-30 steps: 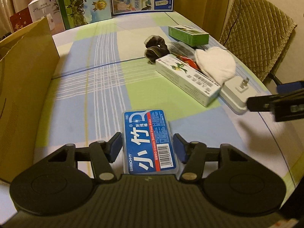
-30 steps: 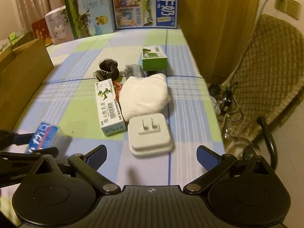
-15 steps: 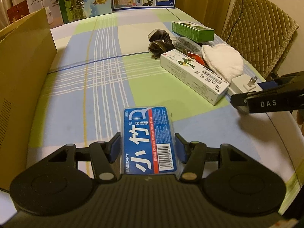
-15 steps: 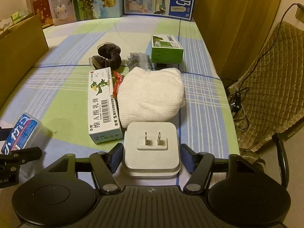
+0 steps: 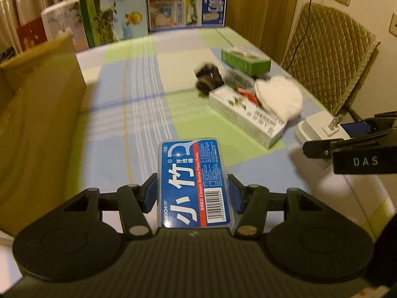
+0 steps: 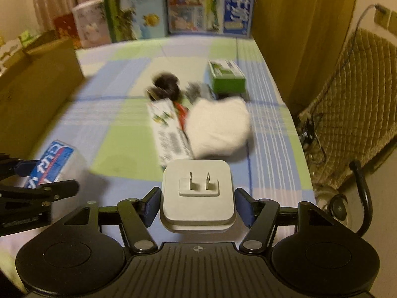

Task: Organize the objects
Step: 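Carry both items to the cardboard box and release them inside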

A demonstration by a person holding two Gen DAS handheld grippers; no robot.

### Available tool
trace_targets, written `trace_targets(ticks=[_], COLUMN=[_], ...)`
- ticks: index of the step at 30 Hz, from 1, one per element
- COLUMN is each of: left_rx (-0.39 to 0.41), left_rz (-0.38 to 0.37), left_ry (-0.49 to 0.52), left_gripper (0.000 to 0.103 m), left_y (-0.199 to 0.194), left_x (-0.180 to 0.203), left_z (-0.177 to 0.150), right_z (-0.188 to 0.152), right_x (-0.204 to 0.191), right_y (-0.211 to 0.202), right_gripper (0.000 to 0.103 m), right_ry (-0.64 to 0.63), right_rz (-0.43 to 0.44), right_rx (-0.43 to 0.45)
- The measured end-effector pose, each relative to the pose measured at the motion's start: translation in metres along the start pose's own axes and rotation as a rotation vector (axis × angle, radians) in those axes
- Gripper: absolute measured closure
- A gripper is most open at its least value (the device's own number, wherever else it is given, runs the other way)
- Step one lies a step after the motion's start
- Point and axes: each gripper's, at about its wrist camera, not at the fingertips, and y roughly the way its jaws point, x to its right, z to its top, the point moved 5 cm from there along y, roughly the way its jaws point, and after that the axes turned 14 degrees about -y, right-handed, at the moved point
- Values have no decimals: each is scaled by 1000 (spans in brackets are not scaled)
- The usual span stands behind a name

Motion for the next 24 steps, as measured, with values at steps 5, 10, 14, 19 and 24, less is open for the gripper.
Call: trace_targets(ticks=[5,10,14,19,24], left_rx=[72,138,158,135,102], left_rz=[31,97,170,250,250], left_ry=[-3,-40,-56,-73,-66], left_gripper=[51,51,51,51,50], left_y=[-47,-95,-118,-123,-111], left_x=[-22,-74,-129,-200,-244], left_z=[30,65,84,95,101], right_z=[46,102,141,175,199], right_x=[-35,-86,-137,-194,-250], right_y=[-37,-57,-58,-42,-11], right_gripper=[42,42,42,42,42], right_ry=[-43,-94,-164,-244,-378], right_rz=[56,148,225,308,390], right_rx=[104,191,236,254,257])
